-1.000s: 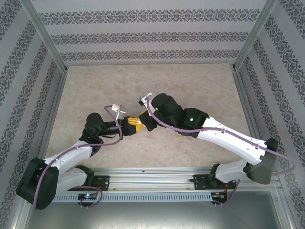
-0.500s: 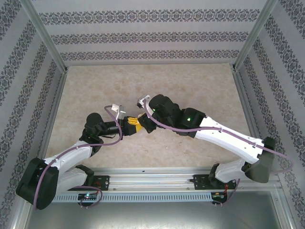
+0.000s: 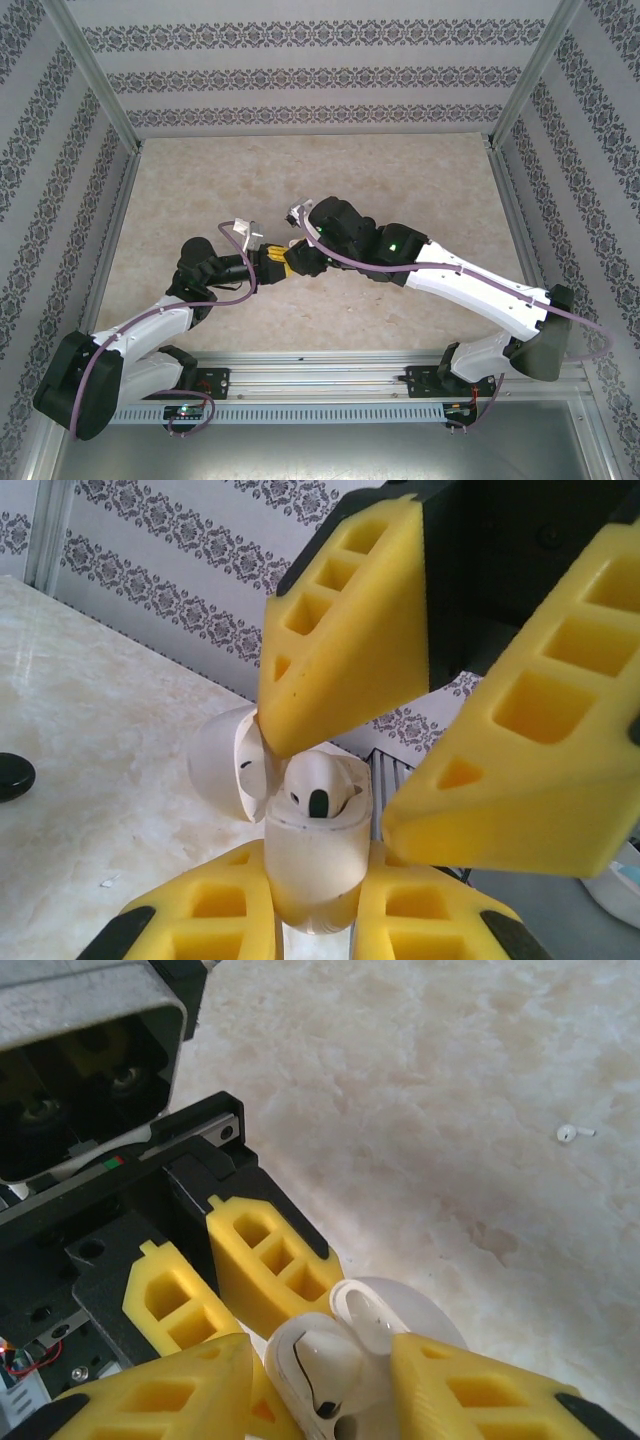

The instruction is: Insert the wireless bluetooth earbuds into the charging case

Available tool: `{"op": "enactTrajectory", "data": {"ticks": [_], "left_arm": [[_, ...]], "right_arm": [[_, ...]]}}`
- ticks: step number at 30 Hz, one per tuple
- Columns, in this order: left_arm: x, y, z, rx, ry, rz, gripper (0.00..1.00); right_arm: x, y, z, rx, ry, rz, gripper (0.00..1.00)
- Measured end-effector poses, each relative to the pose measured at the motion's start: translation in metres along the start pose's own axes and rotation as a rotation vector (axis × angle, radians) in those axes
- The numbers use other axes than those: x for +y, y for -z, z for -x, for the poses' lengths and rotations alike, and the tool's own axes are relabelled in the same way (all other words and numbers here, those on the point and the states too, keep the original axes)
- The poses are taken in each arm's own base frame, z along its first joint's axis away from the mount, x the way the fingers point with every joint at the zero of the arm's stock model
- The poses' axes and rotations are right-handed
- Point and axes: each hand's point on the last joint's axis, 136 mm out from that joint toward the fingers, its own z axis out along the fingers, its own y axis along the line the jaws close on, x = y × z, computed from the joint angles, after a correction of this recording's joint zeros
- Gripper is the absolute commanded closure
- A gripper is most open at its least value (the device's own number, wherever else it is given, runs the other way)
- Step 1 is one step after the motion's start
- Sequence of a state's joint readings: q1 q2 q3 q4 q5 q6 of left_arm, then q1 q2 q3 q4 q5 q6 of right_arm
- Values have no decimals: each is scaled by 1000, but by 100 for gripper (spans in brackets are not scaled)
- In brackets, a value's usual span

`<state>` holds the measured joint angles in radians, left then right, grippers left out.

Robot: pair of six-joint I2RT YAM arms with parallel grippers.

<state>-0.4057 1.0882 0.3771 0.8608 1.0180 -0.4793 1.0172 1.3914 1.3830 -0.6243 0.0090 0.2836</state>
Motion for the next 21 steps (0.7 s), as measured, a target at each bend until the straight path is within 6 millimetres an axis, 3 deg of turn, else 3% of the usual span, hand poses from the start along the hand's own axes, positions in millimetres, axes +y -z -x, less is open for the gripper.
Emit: {"op": "enactTrajectory", "data": {"ticks": [12, 21], "left_arm": [[-1, 0, 2, -6, -9, 2, 100], [2, 4, 4, -19, -30, 47, 100]], "right_arm": [[-1, 12, 9, -15, -36, -10, 48], [-36, 47, 31, -128, -175, -72, 48]]}}
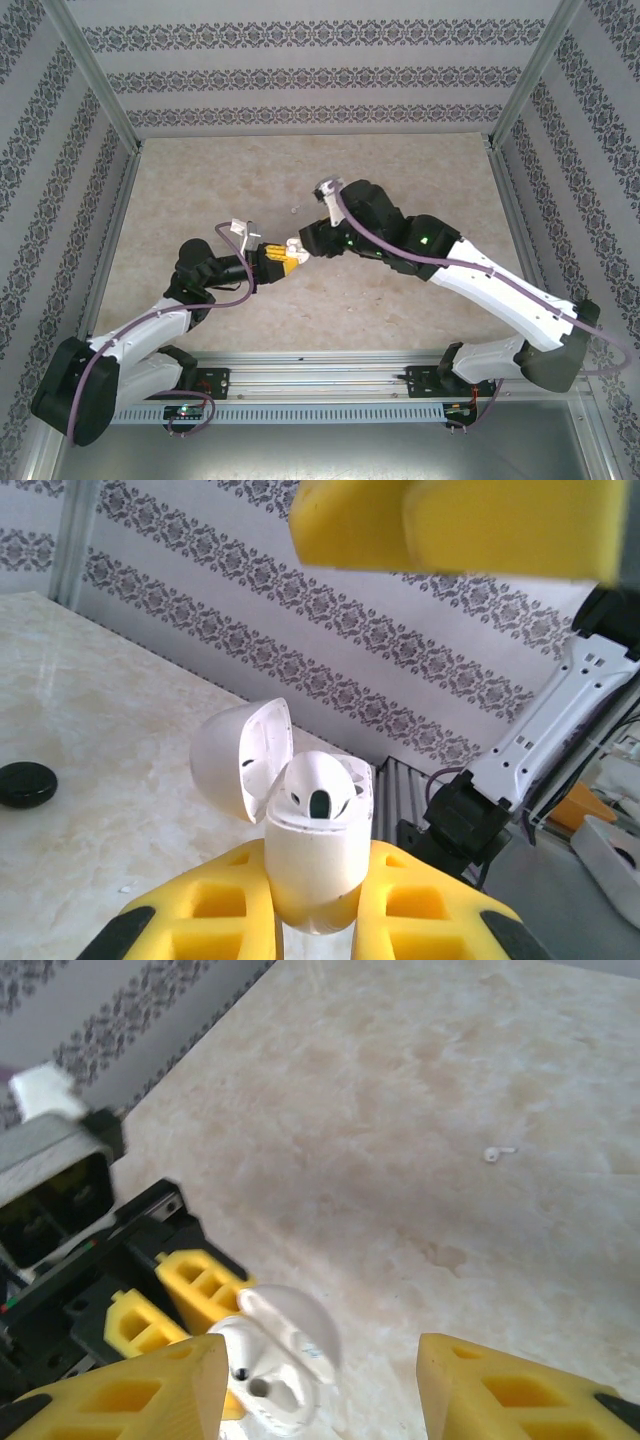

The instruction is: Insert the wireless bluetooth earbuds into the charging case

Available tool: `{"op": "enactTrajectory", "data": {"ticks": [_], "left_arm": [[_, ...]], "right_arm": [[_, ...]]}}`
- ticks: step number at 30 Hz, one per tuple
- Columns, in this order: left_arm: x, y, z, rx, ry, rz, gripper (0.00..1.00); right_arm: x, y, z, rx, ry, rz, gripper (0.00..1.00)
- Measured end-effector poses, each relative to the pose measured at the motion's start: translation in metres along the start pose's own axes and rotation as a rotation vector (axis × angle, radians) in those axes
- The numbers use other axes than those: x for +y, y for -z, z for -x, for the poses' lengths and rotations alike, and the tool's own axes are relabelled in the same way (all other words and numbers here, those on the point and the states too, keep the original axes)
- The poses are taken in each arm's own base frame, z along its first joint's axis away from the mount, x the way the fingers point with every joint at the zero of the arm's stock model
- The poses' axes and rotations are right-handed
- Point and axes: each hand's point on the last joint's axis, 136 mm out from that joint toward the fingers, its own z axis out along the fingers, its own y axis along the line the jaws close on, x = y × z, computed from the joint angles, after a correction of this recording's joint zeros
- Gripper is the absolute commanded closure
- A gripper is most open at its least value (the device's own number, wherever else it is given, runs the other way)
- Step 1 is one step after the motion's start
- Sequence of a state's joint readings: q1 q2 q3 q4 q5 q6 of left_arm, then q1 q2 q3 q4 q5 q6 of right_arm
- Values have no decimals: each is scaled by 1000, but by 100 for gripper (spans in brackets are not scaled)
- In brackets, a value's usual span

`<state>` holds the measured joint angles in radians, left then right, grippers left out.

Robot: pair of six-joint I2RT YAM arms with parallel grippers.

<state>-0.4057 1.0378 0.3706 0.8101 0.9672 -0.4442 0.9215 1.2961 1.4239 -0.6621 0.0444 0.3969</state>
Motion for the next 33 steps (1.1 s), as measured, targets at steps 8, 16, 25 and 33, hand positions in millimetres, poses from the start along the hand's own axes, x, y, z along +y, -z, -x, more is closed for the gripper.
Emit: {"op": "enactTrajectory", "data": {"ticks": [8, 16, 25, 33], "left_arm": [[6, 11, -1, -15, -48, 106, 100], [32, 16, -6, -21, -38, 247, 100], [53, 15, -21, 21, -1, 317, 100], [77, 12, -26, 45, 38, 370, 100]], "right_arm": [[-57, -5, -2, 1, -210, -117, 47], [-111, -25, -23, 61, -378, -227, 48], [-132, -84, -49, 213, -416, -268, 49], [-138, -142, -45, 292, -406, -258, 52]]}}
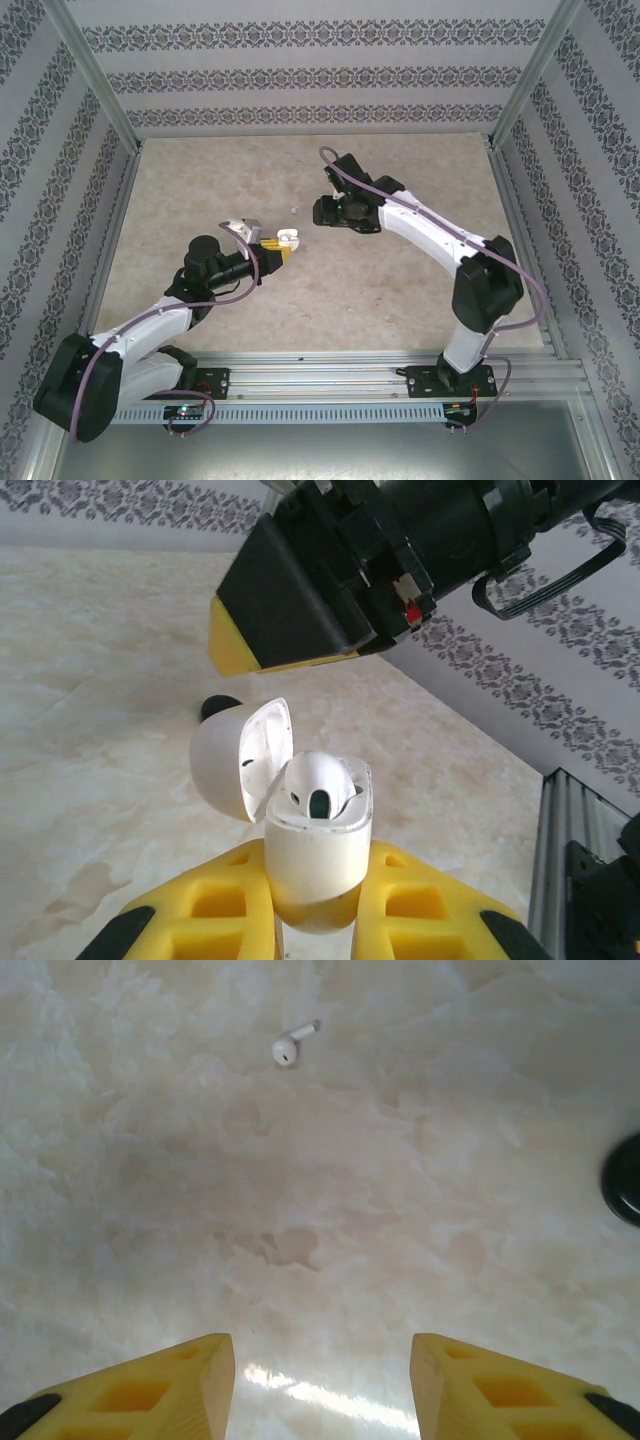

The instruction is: Insert the wireless bluetooth earbuds into the charging case

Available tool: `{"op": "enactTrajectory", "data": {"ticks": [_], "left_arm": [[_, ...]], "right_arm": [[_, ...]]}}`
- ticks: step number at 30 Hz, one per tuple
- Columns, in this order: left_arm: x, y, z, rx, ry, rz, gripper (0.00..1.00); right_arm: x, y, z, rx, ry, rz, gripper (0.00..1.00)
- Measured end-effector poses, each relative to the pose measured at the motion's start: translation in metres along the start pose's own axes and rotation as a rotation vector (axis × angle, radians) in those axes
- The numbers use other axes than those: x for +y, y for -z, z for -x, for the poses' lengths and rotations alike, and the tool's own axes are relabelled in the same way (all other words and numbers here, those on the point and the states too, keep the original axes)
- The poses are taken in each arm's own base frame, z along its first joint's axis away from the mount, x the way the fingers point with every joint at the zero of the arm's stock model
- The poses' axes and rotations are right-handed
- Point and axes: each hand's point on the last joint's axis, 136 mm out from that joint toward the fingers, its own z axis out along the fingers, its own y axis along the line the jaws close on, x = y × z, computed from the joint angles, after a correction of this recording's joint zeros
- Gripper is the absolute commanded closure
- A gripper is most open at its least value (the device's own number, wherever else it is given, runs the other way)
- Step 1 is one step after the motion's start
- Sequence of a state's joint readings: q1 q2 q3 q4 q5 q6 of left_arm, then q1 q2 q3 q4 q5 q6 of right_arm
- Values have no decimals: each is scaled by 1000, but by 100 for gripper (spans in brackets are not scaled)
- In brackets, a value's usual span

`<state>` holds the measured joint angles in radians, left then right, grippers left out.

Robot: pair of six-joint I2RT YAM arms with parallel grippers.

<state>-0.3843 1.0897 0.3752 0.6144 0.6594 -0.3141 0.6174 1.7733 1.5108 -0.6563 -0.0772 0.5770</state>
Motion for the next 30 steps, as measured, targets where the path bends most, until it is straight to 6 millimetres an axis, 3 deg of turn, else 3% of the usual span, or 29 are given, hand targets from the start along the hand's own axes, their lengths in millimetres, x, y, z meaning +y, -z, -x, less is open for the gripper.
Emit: {"op": "enactTrajectory", "data": {"ticks": [12, 16, 21, 30], "left_arm": [[29, 2, 3, -23, 9, 116, 100], [37, 2, -6, -21, 15, 139, 100], [44, 3, -19, -6, 36, 165, 100], [47, 1, -23, 1, 41, 169, 100]], "right_arm": [[8, -82, 19, 75, 47, -25, 53], [11, -108, 27, 90, 62, -34, 54], [20, -128, 44, 87, 83, -32, 55], [26, -156, 63, 76, 126, -51, 55]]}}
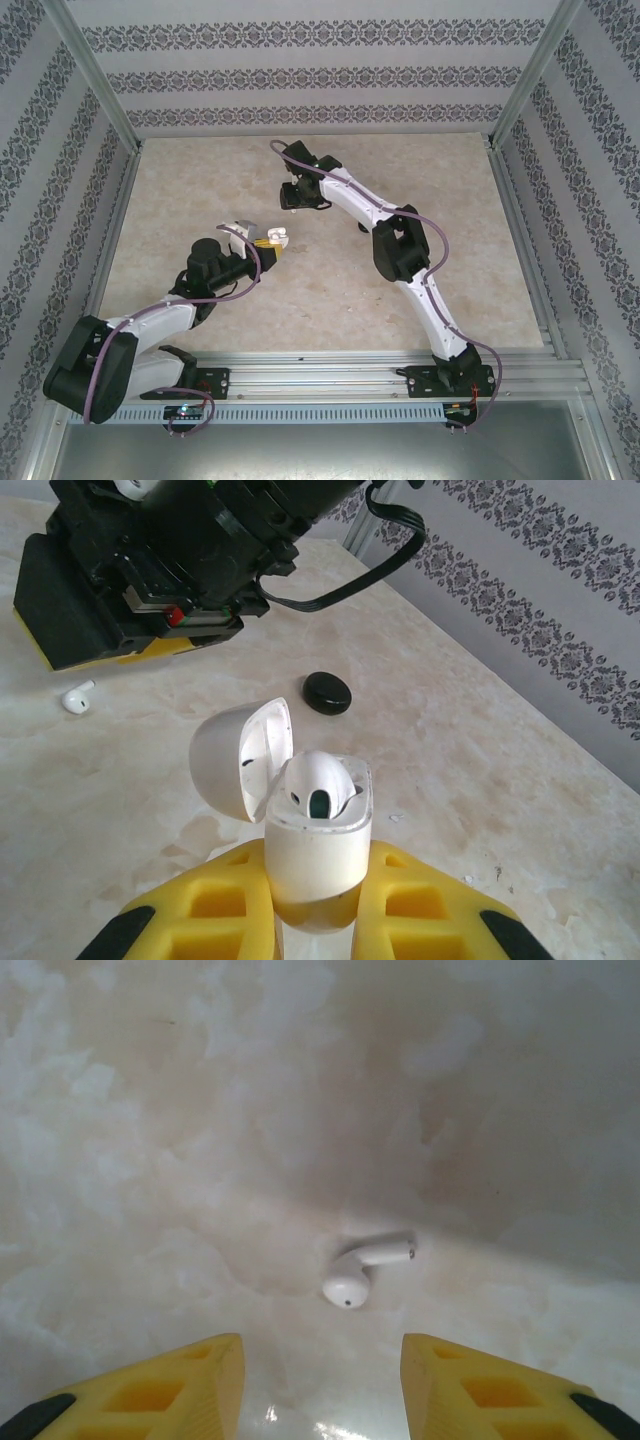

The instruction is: Insert the wireless bluetooth earbuds into the charging case

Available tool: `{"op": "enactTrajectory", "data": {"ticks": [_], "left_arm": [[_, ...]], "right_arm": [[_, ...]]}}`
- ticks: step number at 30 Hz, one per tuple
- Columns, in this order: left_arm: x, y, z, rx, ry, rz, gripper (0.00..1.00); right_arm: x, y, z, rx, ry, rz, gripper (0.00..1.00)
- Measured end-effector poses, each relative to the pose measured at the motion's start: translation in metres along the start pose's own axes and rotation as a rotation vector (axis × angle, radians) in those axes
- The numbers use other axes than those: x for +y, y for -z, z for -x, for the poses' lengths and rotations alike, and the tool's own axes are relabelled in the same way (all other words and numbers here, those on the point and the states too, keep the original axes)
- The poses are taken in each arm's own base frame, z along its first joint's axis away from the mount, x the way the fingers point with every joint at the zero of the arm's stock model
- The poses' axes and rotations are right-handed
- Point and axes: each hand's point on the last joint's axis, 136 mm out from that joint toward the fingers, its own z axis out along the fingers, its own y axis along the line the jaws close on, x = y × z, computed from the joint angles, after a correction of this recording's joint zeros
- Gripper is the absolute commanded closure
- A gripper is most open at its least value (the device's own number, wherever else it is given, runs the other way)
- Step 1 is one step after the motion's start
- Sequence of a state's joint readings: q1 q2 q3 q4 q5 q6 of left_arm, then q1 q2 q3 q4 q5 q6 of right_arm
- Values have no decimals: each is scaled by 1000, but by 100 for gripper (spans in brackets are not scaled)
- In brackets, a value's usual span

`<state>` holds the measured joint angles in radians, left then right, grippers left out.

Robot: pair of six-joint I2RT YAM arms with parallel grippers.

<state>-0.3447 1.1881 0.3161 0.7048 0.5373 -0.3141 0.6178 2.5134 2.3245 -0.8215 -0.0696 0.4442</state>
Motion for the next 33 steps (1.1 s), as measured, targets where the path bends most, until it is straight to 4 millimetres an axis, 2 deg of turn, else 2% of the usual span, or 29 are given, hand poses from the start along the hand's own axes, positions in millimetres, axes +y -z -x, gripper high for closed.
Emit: {"op": "enactTrajectory", "data": {"ticks": [10, 16, 22, 33], "left_arm": [[4, -6, -6, 10, 10, -5, 100], [4, -9, -5, -2, 23, -18, 100], [-1, -9, 1, -23, 20, -42, 100], [-5, -6, 3, -41, 49, -56, 100]], "right_arm": [[10, -20, 11, -6, 74, 41, 52], [16, -31, 10, 2, 112, 79, 50], [17, -38, 0, 44, 133, 100, 50], [9, -34, -18, 115, 170, 74, 54]]}}
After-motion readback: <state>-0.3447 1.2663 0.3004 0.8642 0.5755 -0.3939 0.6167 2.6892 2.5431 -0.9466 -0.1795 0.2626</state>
